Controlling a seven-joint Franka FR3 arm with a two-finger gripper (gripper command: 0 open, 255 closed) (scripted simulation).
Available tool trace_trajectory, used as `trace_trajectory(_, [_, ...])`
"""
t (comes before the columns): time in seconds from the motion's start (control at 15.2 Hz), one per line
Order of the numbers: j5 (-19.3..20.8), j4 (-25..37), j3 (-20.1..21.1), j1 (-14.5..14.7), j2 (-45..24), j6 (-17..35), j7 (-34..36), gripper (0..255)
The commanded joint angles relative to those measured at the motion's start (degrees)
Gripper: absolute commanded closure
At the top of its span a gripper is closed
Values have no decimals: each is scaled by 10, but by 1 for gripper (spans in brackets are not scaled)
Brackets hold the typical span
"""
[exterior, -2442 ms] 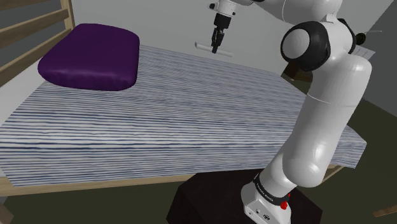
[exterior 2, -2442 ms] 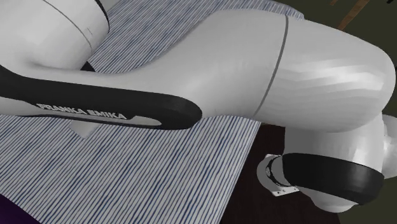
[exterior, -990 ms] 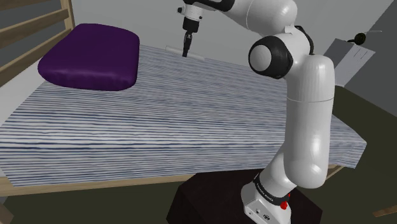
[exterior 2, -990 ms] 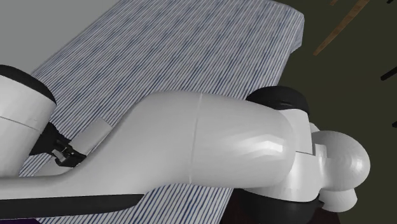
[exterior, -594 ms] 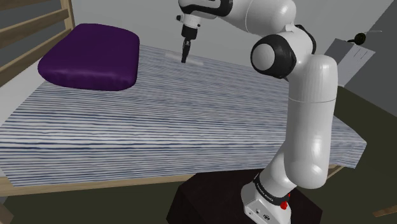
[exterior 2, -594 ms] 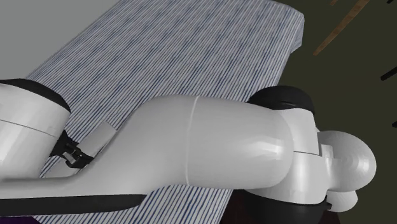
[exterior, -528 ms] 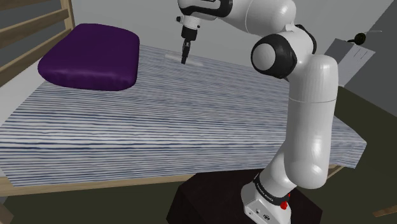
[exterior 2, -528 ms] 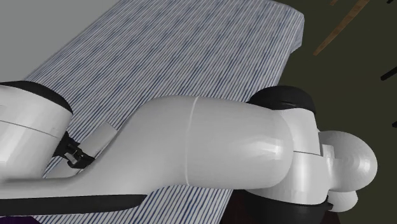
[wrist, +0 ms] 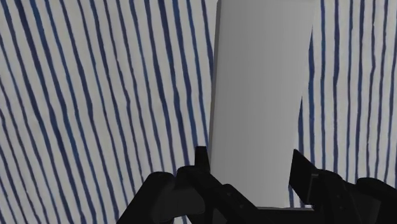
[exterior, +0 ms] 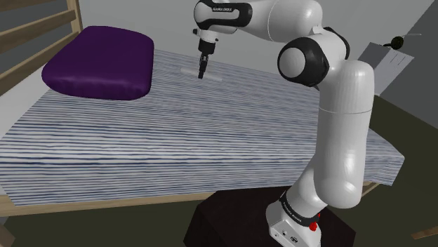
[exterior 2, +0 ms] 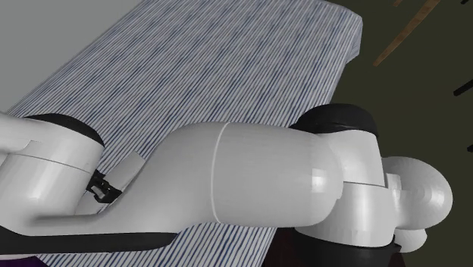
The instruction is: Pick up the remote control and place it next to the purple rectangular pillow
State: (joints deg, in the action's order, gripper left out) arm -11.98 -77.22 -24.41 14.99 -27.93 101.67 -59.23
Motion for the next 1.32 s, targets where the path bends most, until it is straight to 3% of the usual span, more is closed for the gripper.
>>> trace_trajectory(0.0, [-1,-10,1,1,-3,13,-1,255])
trace_trajectory(0.79, [-11,-78,7,5,-20,97,-9,255])
trace_trajectory(1.25, [-11,-78,7,5,-20,97,-9,255])
